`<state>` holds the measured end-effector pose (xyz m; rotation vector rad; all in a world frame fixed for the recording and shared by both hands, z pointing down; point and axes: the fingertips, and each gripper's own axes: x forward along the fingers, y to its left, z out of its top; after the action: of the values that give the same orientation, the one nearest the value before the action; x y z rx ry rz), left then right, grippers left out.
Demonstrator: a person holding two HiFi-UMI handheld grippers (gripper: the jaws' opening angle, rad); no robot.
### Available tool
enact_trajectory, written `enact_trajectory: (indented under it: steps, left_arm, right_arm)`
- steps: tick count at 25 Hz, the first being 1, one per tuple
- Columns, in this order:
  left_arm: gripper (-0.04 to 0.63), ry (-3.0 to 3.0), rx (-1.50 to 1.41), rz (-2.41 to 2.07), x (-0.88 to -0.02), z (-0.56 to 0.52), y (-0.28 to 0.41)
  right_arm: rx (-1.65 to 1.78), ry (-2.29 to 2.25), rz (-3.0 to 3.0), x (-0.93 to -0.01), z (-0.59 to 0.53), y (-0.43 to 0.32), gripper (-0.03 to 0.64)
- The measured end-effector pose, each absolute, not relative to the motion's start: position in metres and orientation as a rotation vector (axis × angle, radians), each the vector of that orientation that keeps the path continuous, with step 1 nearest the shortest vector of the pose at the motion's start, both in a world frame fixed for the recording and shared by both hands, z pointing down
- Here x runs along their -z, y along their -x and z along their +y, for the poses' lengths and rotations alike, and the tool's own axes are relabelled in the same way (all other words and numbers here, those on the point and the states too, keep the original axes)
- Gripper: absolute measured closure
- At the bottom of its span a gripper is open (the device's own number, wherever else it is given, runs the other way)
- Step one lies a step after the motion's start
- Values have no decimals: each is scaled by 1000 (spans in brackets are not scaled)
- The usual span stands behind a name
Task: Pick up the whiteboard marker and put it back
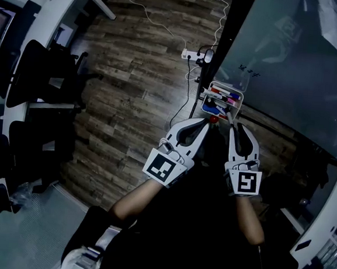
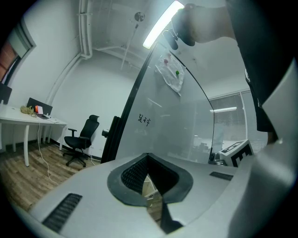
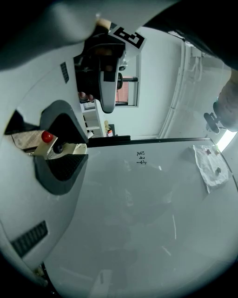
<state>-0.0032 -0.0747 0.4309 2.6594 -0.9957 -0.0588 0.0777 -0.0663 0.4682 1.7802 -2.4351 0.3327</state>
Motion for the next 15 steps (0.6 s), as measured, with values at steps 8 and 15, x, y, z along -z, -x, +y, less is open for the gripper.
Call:
enact_trajectory:
  steps: [8,15]
  left_arm:
    - [588,-2680,93,-1006,-421,-74,11]
    - [588,-2701,121,-994,-415,-64,18]
  right_arm:
    - [-285,-1816,-2435,-457,-64,-76,566]
    - [-262,-1855,-2395,-451,-54,-76,597]
